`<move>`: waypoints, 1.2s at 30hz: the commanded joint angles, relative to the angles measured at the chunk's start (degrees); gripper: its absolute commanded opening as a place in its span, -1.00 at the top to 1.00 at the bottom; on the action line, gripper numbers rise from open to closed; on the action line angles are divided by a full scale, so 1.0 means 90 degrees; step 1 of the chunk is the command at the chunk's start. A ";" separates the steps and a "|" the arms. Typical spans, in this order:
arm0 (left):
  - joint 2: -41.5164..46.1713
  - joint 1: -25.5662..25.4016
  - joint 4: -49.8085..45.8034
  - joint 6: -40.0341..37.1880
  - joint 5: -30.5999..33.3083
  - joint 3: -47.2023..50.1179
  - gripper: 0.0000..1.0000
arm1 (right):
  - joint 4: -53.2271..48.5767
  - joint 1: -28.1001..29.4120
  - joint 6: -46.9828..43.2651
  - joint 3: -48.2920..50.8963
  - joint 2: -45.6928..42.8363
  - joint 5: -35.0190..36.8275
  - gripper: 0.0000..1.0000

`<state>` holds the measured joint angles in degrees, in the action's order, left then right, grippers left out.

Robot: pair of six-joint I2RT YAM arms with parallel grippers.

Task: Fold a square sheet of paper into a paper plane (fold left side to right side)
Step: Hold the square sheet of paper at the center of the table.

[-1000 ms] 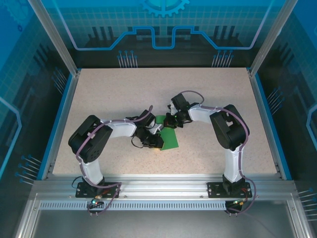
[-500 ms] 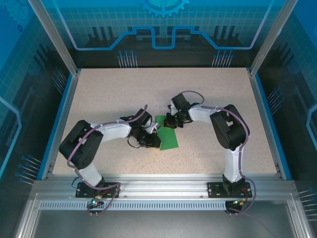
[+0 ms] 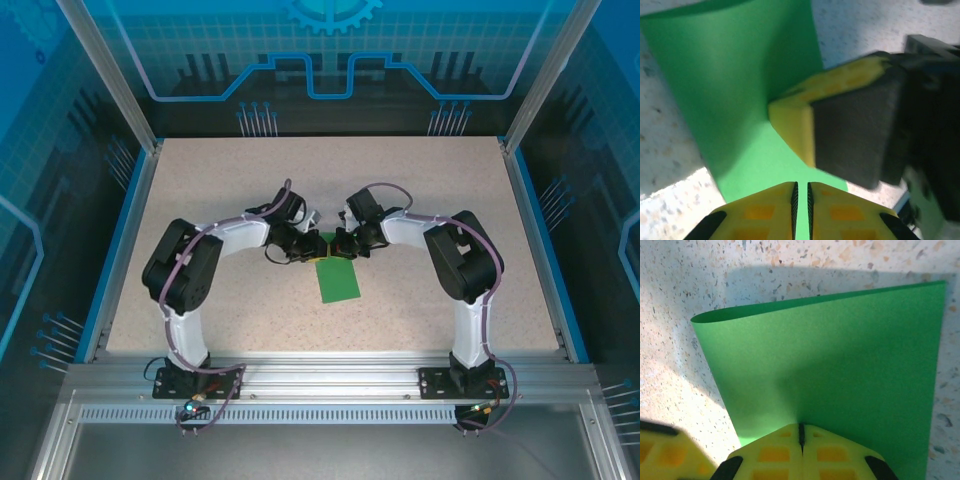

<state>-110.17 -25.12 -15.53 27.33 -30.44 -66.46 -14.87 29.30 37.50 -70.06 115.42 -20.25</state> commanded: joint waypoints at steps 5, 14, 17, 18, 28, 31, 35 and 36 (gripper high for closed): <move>-0.0457 -0.0001 -0.0003 0.0166 0.0141 -0.0316 0.68 | -0.0368 -0.0062 -0.0006 0.0274 0.0155 0.0373 0.99; -0.0634 -0.0011 -0.0027 0.0215 0.0351 -0.0041 0.68 | -0.0239 -0.0043 -0.0026 0.0231 0.0112 0.0279 0.98; -0.0669 -0.0009 -0.0041 0.0217 0.0412 0.0039 0.68 | -0.0133 -0.0040 -0.0034 0.0217 0.0045 0.0215 0.96; -0.0678 -0.0011 -0.0042 0.0228 0.0430 0.0066 0.69 | -0.0084 -0.0043 -0.0045 0.0198 0.0010 0.0180 0.94; -0.0710 -0.0023 -0.0032 0.0220 0.0503 0.0157 0.69 | -0.0090 -0.0010 -0.0381 0.0353 -0.0890 0.0287 0.77; -0.0703 -0.0029 -0.0035 0.0206 0.0511 0.0153 0.69 | -0.0295 0.0046 -0.0473 0.0628 -0.1246 0.0371 0.74; -0.0699 -0.0040 -0.0052 0.0190 0.0520 0.0151 0.69 | -0.0474 0.0159 -0.0480 0.1129 -0.1706 0.0434 0.80; -0.0698 -0.0038 -0.0057 0.0186 0.0536 0.0153 0.69 | -0.0486 0.0186 -0.0467 0.1242 -0.1777 0.0429 0.81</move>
<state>-114.54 -25.12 -13.65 28.60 -28.73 -66.92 -16.03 29.89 34.35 -61.84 101.51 -17.02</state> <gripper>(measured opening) 0.154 0.101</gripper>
